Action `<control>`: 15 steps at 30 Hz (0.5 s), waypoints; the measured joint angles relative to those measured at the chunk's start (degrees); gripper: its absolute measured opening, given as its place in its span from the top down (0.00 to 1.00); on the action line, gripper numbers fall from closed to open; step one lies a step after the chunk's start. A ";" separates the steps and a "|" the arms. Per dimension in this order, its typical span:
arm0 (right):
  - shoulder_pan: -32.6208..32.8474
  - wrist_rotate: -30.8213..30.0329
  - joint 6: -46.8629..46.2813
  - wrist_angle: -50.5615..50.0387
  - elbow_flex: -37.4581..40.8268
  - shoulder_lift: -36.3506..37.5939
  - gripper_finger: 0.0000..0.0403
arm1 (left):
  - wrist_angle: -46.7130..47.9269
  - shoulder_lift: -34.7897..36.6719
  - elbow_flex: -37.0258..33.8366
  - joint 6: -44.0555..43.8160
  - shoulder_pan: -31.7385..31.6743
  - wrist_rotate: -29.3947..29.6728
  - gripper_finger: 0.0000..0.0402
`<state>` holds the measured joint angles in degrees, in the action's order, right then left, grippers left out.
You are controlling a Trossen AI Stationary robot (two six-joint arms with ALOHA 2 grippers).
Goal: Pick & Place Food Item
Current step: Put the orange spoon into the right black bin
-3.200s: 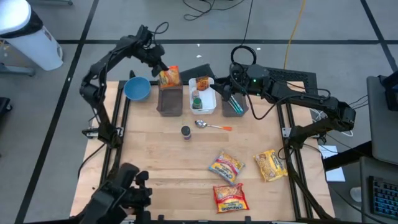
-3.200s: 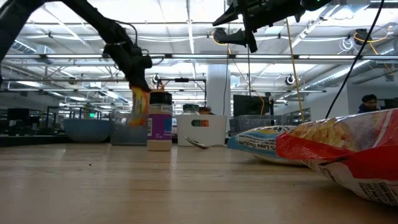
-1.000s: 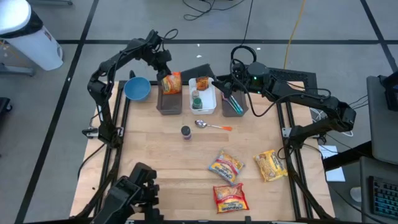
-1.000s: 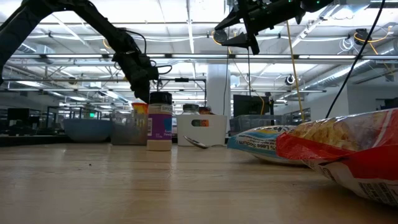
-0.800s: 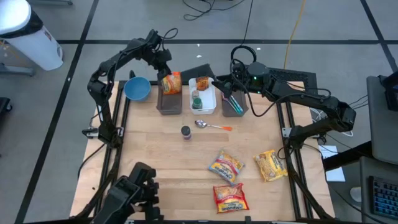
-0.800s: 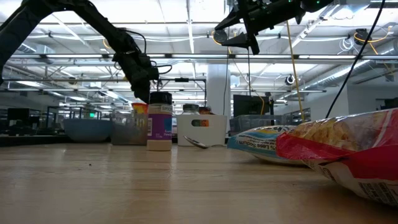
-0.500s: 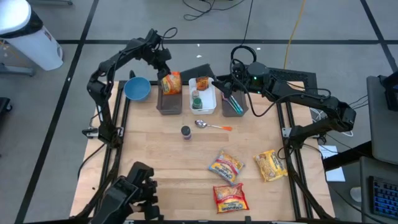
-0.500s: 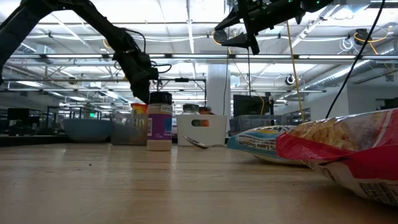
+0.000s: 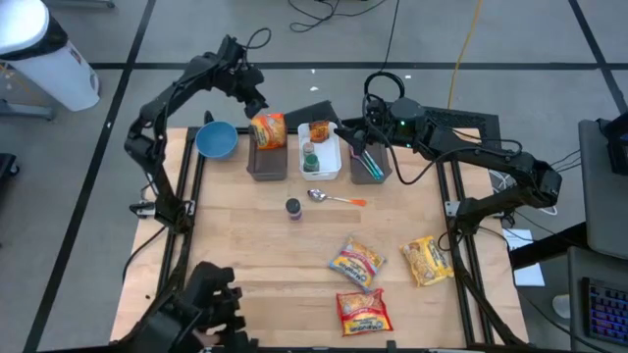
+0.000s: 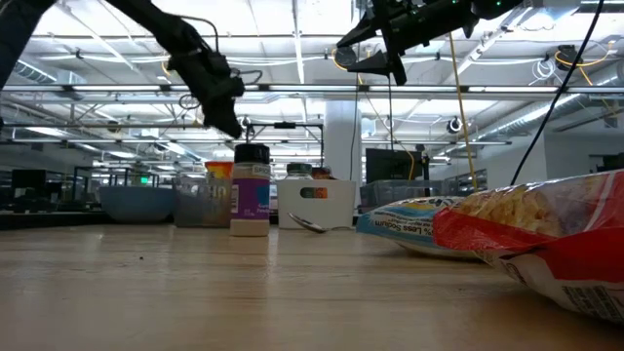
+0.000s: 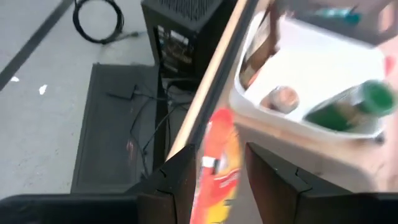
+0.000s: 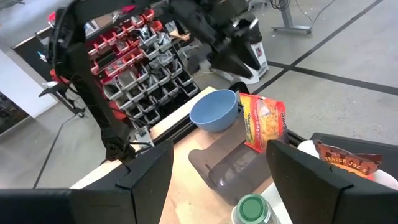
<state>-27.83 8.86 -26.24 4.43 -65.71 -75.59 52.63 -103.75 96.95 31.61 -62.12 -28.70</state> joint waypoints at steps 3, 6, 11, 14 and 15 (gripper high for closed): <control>0.00 0.00 0.71 0.00 0.00 0.00 0.38 | -0.22 3.38 0.00 -2.92 0.41 -2.65 0.64; 0.00 0.00 2.00 0.02 0.00 0.00 0.38 | -0.41 7.19 0.00 -6.59 1.09 -4.58 0.65; 0.00 0.01 2.33 0.02 0.00 0.00 0.38 | -3.12 12.78 0.00 -15.73 3.52 -4.77 0.66; 0.08 0.02 4.51 0.02 0.00 0.00 0.38 | -5.76 15.39 0.00 -23.12 5.62 -4.89 0.64; 0.15 0.02 5.42 0.04 0.00 0.00 0.38 | -6.93 16.07 0.00 -25.20 6.43 -4.86 0.64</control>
<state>-27.68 8.89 -20.83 4.47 -65.71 -75.59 45.69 -87.68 96.95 6.41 -55.69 -33.56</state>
